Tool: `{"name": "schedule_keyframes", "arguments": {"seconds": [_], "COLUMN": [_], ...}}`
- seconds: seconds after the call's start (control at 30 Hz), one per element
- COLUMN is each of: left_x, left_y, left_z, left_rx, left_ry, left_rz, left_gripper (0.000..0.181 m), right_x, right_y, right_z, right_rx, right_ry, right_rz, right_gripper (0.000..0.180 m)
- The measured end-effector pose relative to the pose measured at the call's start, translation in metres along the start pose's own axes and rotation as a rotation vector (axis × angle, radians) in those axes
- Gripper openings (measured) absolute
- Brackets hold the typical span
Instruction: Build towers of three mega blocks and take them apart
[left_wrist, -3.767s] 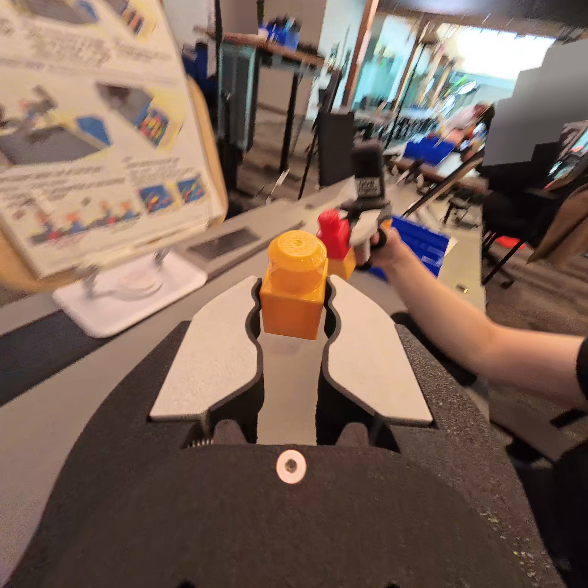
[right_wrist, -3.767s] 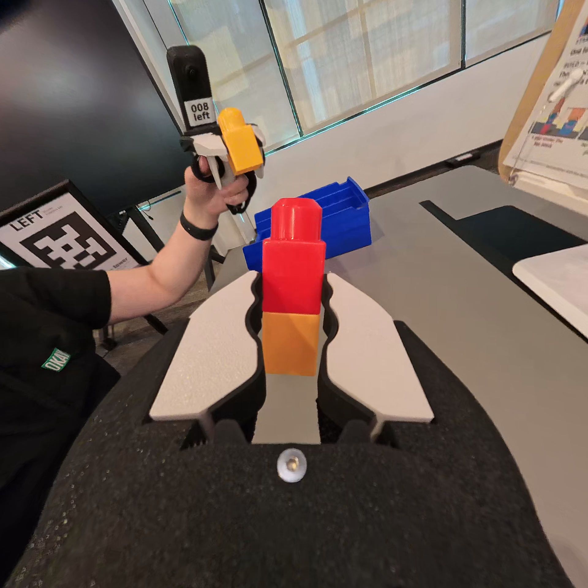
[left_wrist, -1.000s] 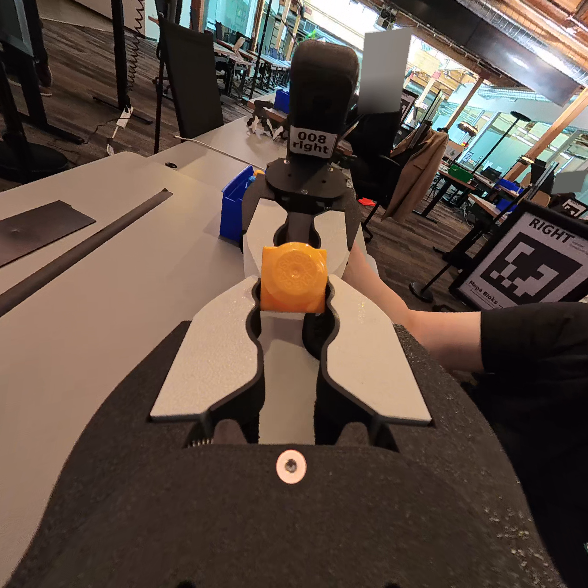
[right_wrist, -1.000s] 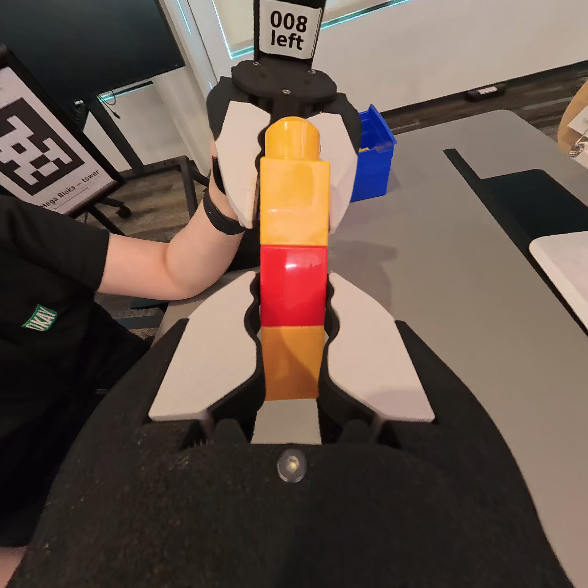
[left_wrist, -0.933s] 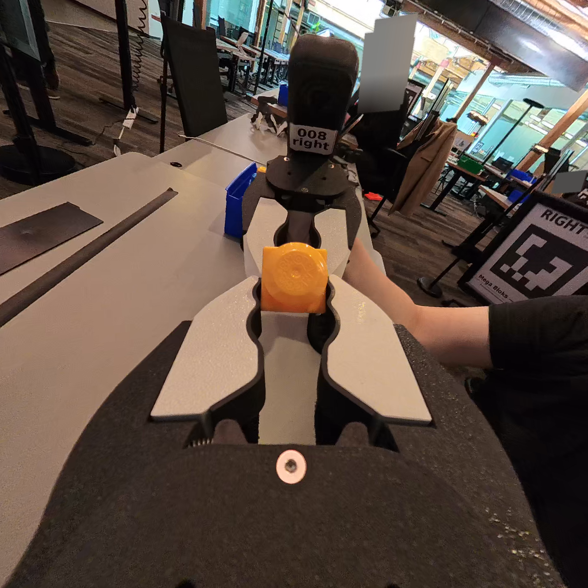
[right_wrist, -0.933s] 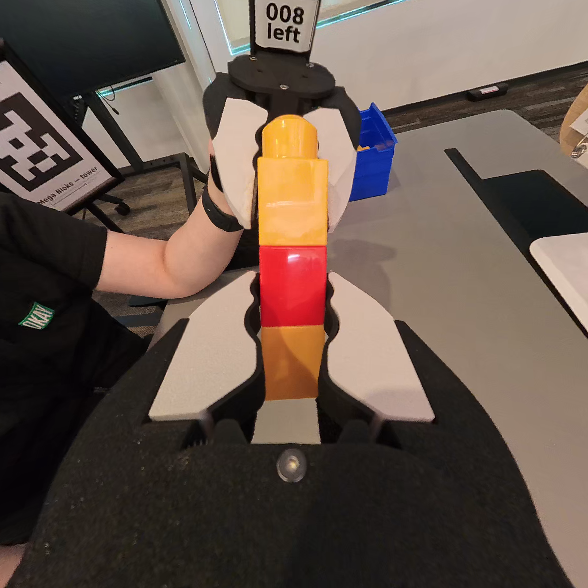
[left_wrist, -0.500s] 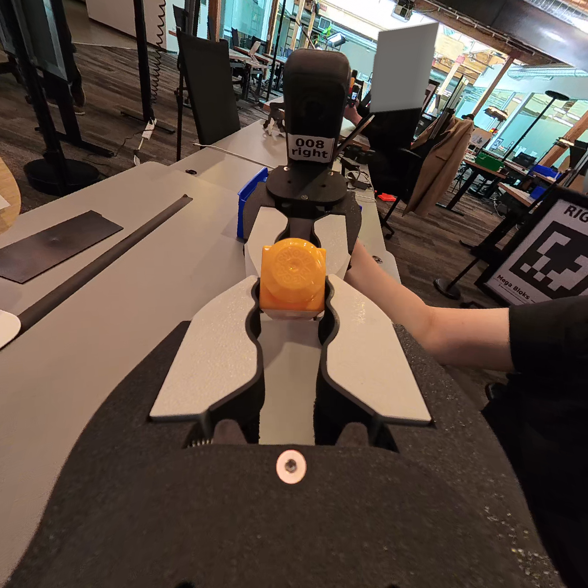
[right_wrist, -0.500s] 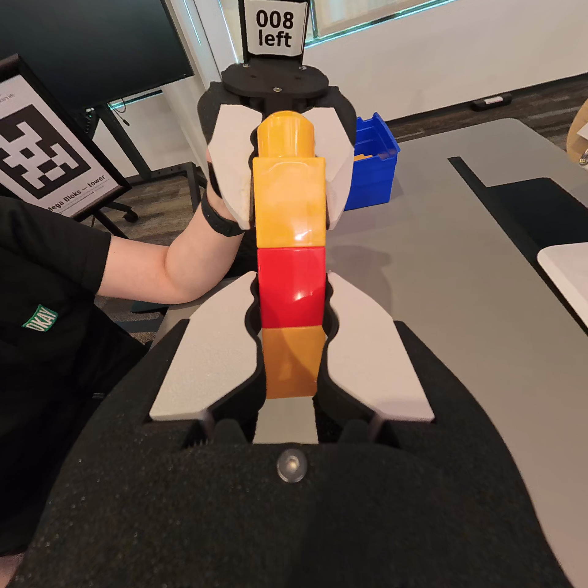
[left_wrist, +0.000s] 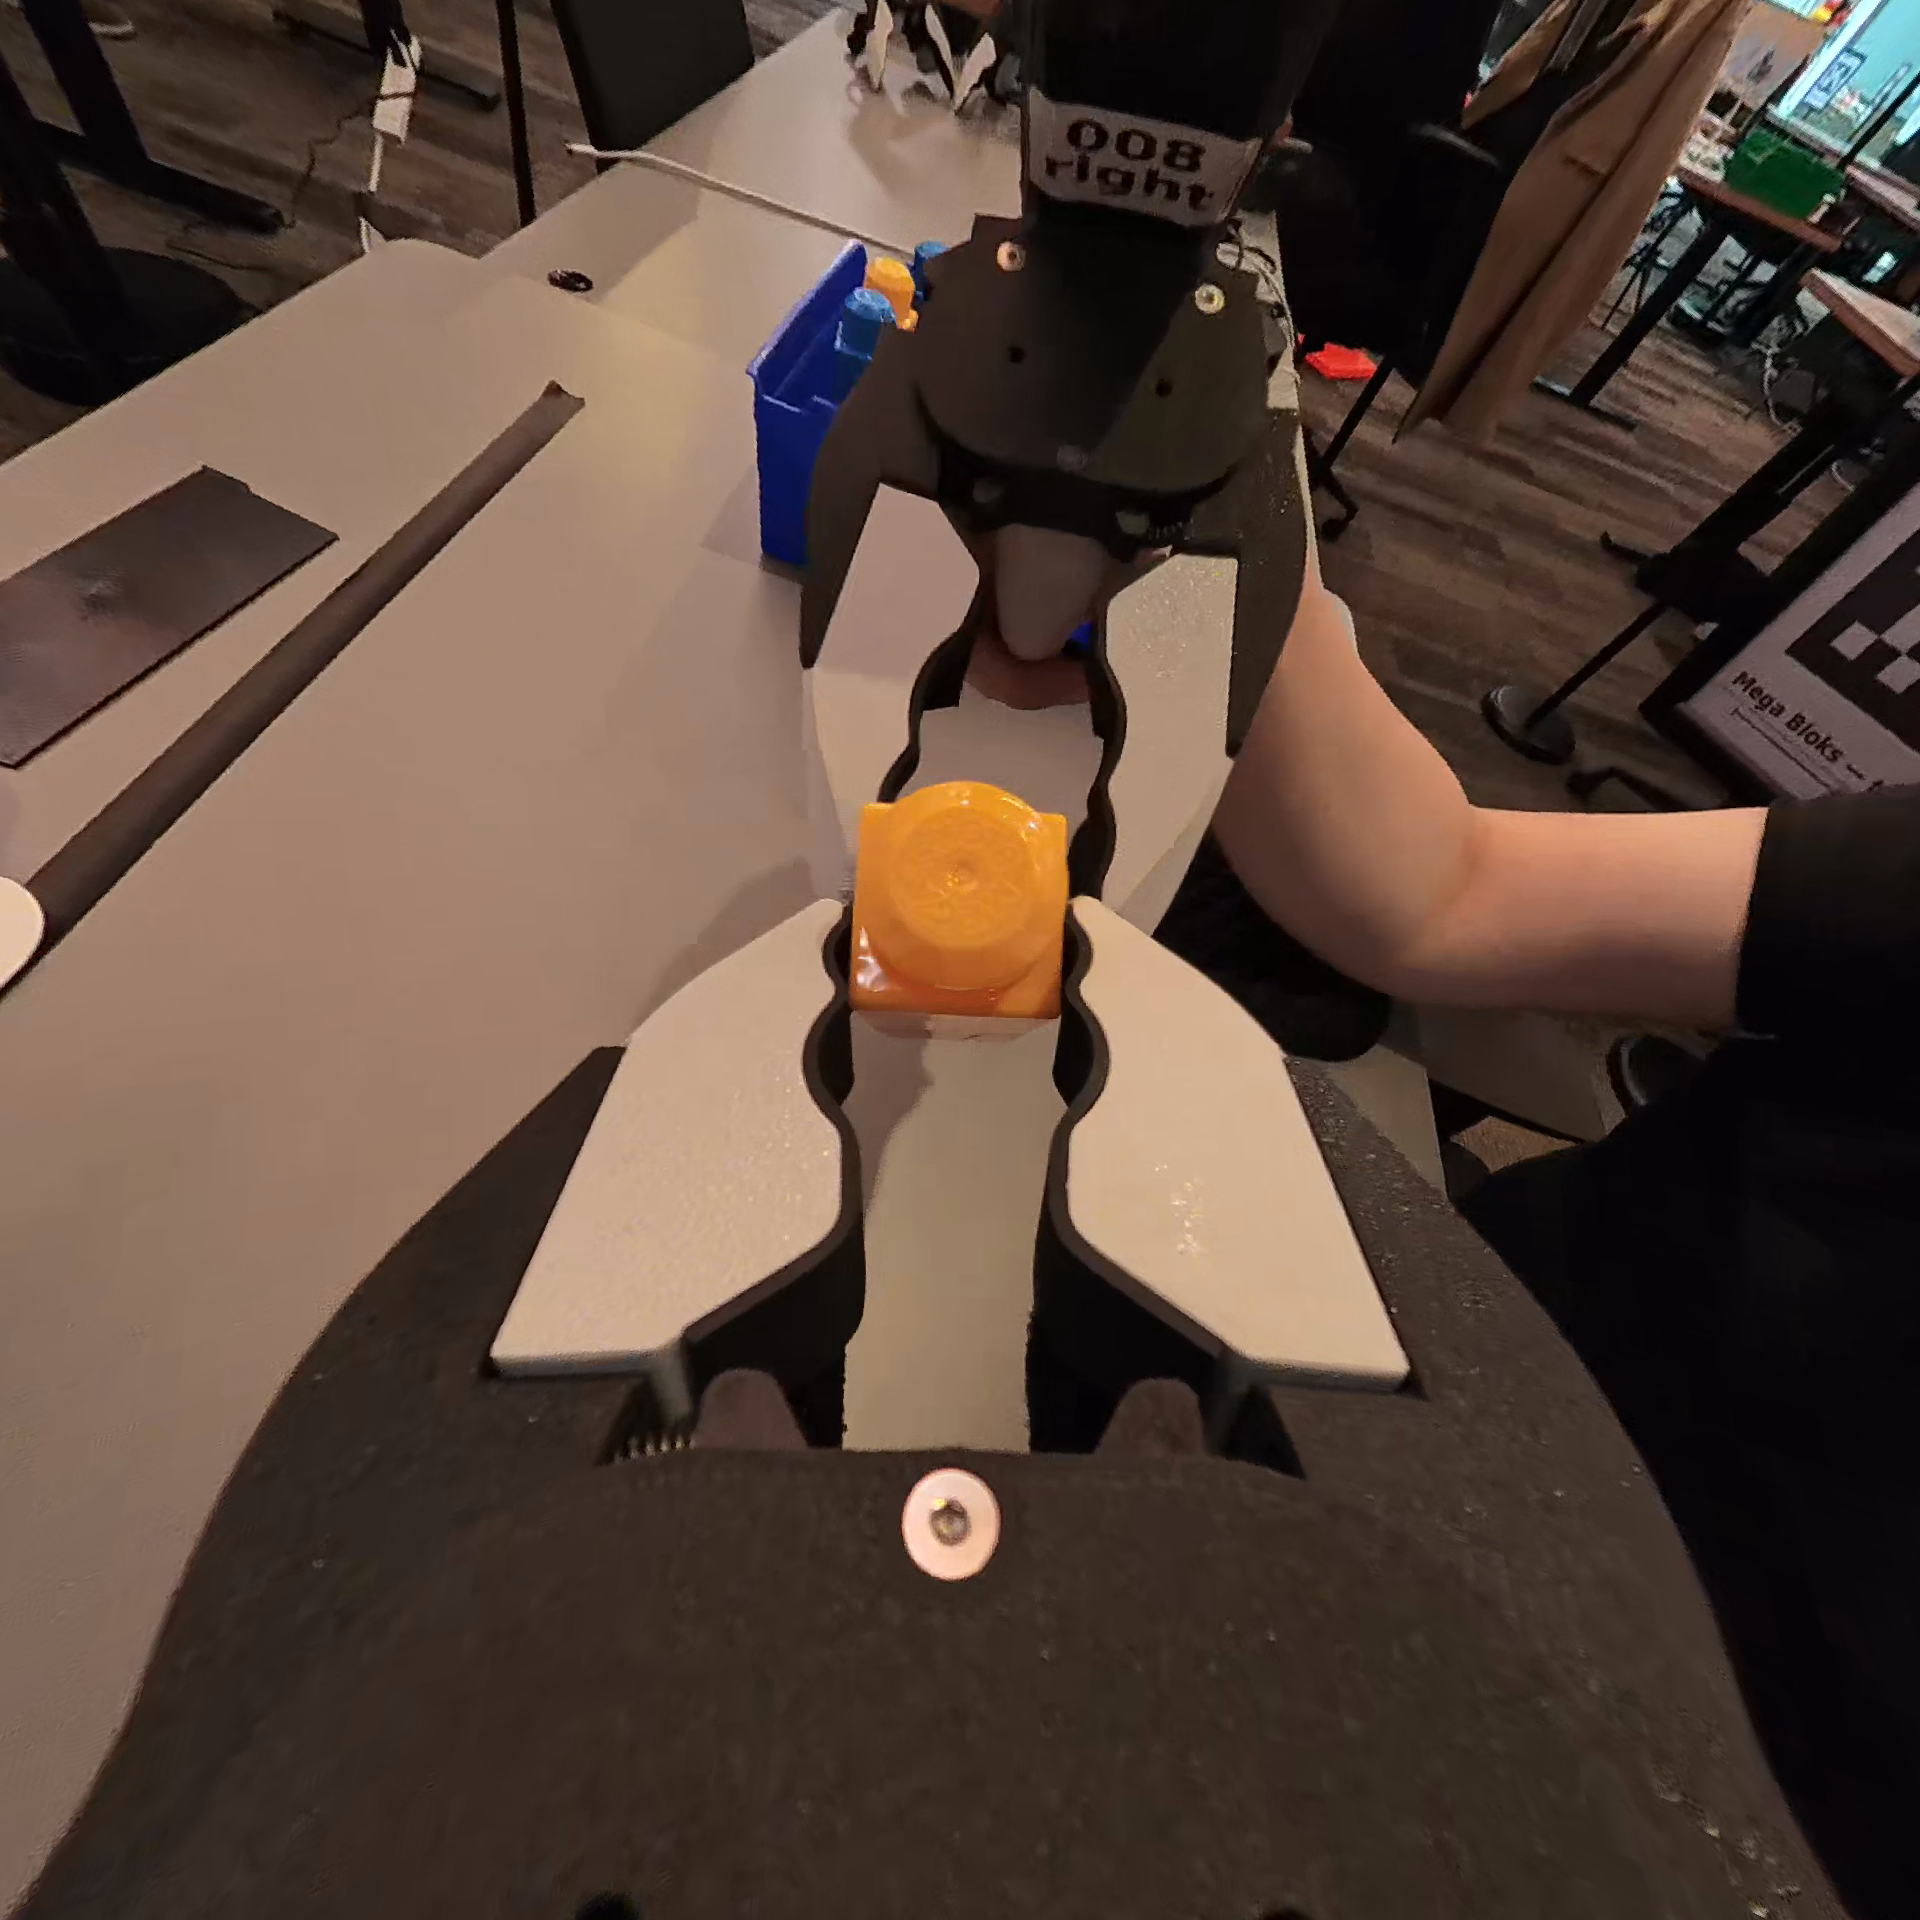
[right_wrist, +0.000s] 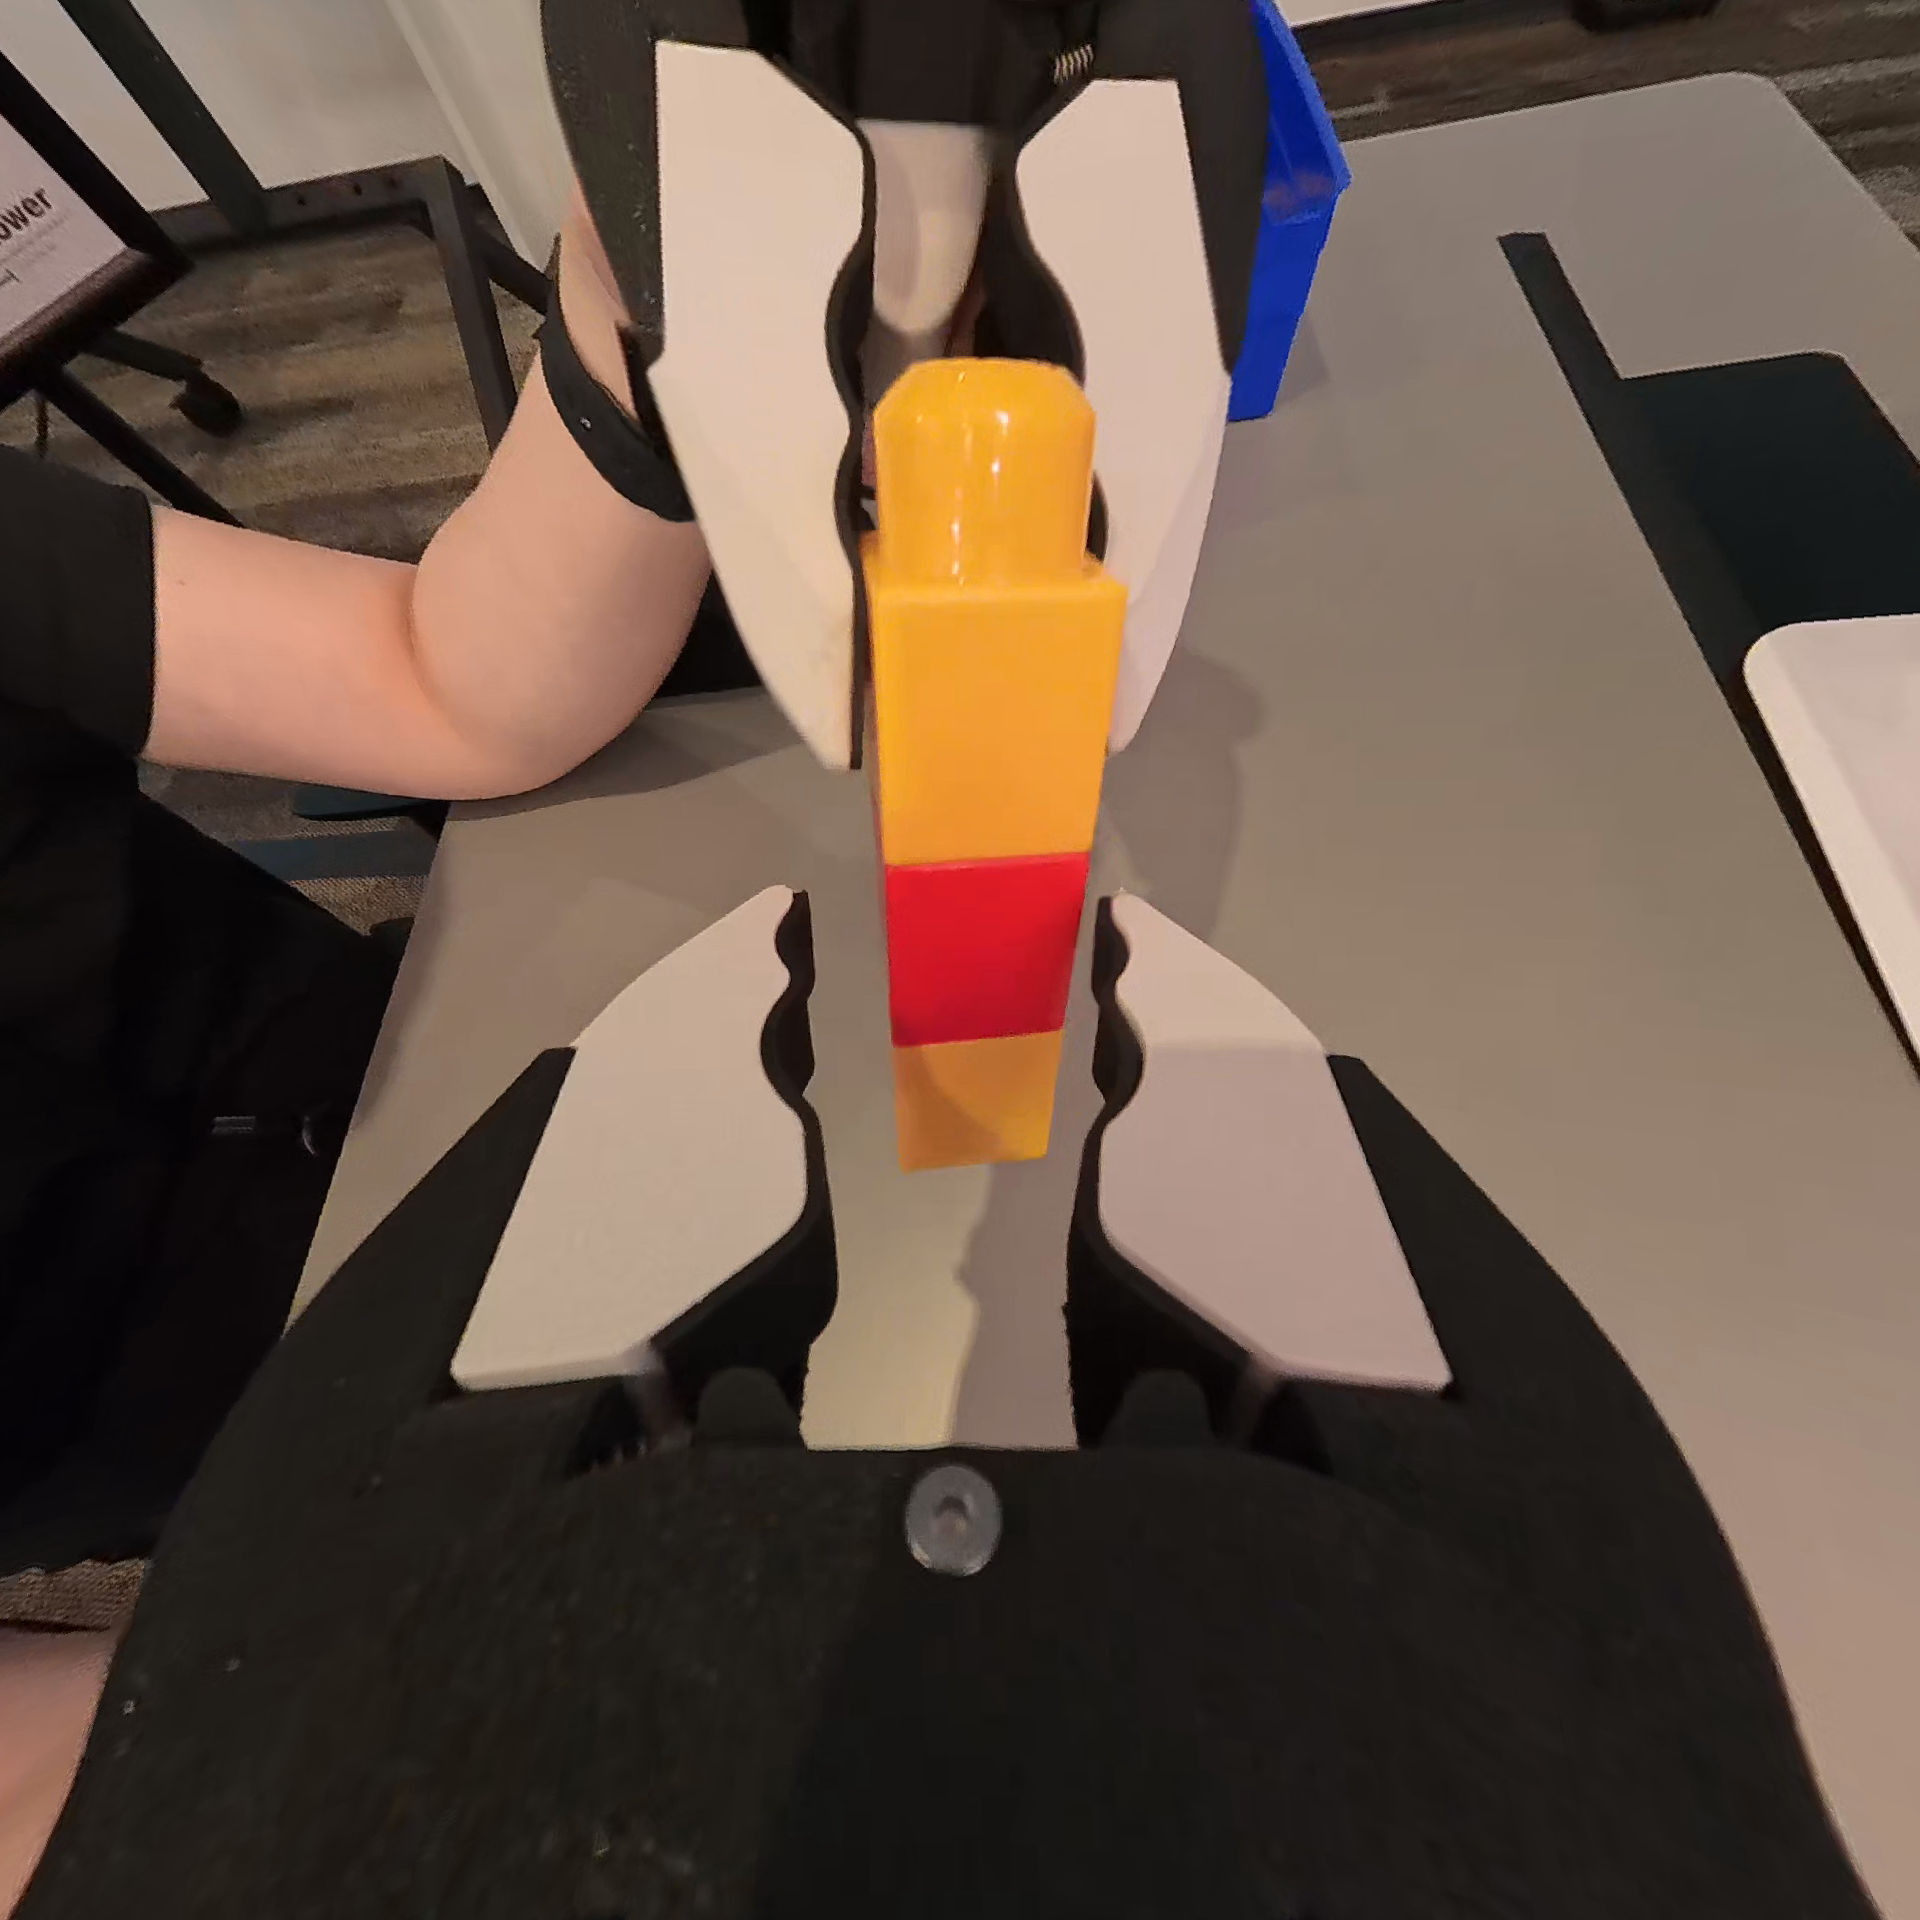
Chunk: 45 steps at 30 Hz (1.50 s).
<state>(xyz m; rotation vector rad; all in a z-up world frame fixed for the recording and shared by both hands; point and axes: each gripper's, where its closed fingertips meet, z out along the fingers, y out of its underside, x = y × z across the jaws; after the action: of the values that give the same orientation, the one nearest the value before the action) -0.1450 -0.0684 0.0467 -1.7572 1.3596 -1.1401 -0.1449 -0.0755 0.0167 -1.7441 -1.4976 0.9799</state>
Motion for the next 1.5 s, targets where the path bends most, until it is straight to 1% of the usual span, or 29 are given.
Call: {"name": "schedule_keyframes", "arguments": {"seconds": [0.03,0.07,0.13,0.23,0.3,0.33,0.4,0.47,0.53,0.6,0.67,0.7,0.73,0.8,0.83,0.9,0.97,1.0,1.07,1.17,1.3,1.5], "left_x": [0.001,0.002,0.001,0.005,0.007,0.006,0.005,0.009,0.017,0.023,0.029,0.032,0.034,0.037,0.038,0.039,0.04,0.041,0.044,0.049,0.053,0.055], "left_y": [0.002,0.004,0.002,-0.01,-0.02,-0.024,-0.029,-0.035,-0.04,-0.045,-0.05,-0.052,-0.054,-0.054,-0.054,-0.053,-0.054,-0.054,-0.055,-0.056,-0.057,-0.055], "left_z": [0.002,0.003,0.003,0.001,-0.004,-0.009,-0.021,-0.036,-0.052,-0.064,-0.073,-0.075,-0.076,-0.074,-0.072,-0.069,-0.066,-0.065,-0.064,-0.062,-0.062,-0.063], "left_rx": [-0.015,-0.026,-0.017,0.073,0.141,0.167,0.21,0.254,0.3,0.34,0.375,0.388,0.397,0.397,0.389,0.376,0.371,0.372,0.375,0.37,0.375,0.372], "left_ry": [0.004,0.005,-0.005,0.011,0.026,0.023,0.002,-0.001,0.006,0.003,0.008,0.016,0.025,0.042,0.047,0.048,0.049,0.051,0.062,0.071,0.073,0.076], "left_rz": [0.007,0.015,0.029,0.069,0.046,0.039,0.043,0.059,0.085,0.109,0.131,0.137,0.14,0.139,0.14,0.142,0.142,0.143,0.145,0.154,0.174,0.173], "left_gripper": [0.036,0.036,0.036,0.036,0.051,0.052,0.054,0.055,0.052,0.05,0.049,0.049,0.048,0.048,0.048,0.048,0.048,0.048,0.048,0.047,0.047,0.046], "right_x": [0.001,0.002,0.003,0.003,0.004,0.007,0.009,0.01,-0.001,-0.015,-0.017,-0.015,-0.011,-0.001,0.002,0.003,0.002,0.001,0.008,0.027,0.047,0.065], "right_y": [0.001,0.002,0.003,-0.003,-0.002,-0.002,-0.005,-0.015,-0.032,-0.049,-0.046,-0.033,-0.014,0.044,0.078,0.146,0.204,0.226,0.257,0.292,0.308,0.319], "right_z": [0.001,0.001,0.0,-0.004,-0.007,-0.01,-0.021,-0.045,-0.088,-0.148,-0.217,-0.252,-0.286,-0.345,-0.365,-0.386,-0.39,-0.39,-0.38,-0.361,-0.346,-0.337], "right_rx": [-0.012,-0.023,-0.024,0.028,0.046,0.059,0.115,0.191,0.295,0.424,0.505,0.513,0.512,0.48,0.465,0.464,0.447,0.441,0.442,0.349,0.254,0.24], "right_ry": [0.005,0.009,0.009,-0.004,-0.011,-0.005,-0.013,0.039,0.156,0.338,0.616,0.761,0.905,1.153,1.23,1.341,1.426,1.473,1.454,1.398,1.386,1.386], "right_rz": [-0.001,-0.011,-0.015,-0.022,-0.015,-0.009,0.008,0.012,-0.051,-0.112,-0.126,-0.105,-0.068,0.053,0.13,0.285,0.415,0.463,0.557,0.679,0.696,0.696], "right_gripper": [0.049,0.034,0.034,0.034,0.034,0.034,0.034,0.034,0.034,0.034,0.034,0.034,0.034,0.034,0.034,0.034,0.034,0.034,0.034,0.034,0.034,0.035]}}
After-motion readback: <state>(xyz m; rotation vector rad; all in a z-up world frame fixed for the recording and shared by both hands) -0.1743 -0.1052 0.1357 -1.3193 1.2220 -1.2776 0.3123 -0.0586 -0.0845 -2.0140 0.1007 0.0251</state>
